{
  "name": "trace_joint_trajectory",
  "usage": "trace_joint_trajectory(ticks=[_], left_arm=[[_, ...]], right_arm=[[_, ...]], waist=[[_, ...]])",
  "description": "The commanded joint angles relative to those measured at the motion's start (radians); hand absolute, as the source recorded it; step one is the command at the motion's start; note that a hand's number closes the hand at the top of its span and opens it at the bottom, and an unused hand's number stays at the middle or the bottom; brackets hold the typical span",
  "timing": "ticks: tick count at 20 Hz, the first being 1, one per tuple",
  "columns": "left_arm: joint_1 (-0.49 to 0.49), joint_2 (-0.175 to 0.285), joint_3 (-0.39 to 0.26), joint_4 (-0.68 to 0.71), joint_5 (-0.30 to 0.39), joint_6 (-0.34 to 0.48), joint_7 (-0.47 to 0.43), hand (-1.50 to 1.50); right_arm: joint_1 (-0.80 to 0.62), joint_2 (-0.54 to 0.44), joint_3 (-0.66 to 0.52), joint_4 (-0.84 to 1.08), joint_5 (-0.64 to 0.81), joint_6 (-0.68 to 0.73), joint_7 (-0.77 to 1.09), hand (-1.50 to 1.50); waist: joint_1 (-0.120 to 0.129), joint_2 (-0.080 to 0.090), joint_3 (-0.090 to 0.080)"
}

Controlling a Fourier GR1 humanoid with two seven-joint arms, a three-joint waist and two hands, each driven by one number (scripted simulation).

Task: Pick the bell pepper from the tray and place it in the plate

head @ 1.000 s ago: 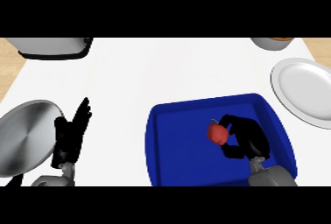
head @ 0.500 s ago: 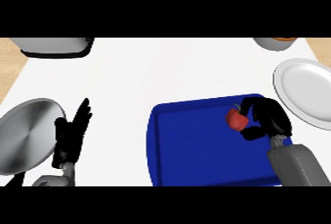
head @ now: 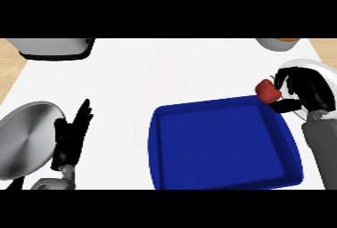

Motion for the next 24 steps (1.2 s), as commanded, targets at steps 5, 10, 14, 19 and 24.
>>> trace_joint_trajectory(ticks=[5,10,14,19,24], left_arm=[[0.004,-0.031,-0.009,0.013,-0.028,0.023,0.001,0.0],[-0.016,0.0,0.042,0.052,0.012,-0.038,-0.04,0.0],[0.017,0.008,0.021,-0.071,-0.007,-0.034,0.047,0.0],[-0.053,-0.033,0.018,0.02,-0.04,0.004,0.016,0.0],[-0.031,-0.038,0.011,-0.001,-0.022,-0.023,0.013,0.0]], right_arm=[[-0.032,-0.061,-0.128,-0.14,-0.013,-0.059,0.13,1.5],[-0.149,-0.114,-0.203,0.093,-0.015,-0.101,0.118,1.5],[-0.198,-0.164,-0.248,0.299,-0.028,-0.149,0.019,1.5],[-0.289,-0.219,-0.292,0.602,-0.022,-0.223,-0.103,1.5],[-0.329,-0.283,-0.313,0.806,-0.007,-0.25,-0.196,1.5]], waist=[[-0.008,-0.002,-0.001],[0.003,0.002,0.0],[0.011,0.003,0.0],[0.019,0.009,0.001],[0.031,0.013,0.002]])
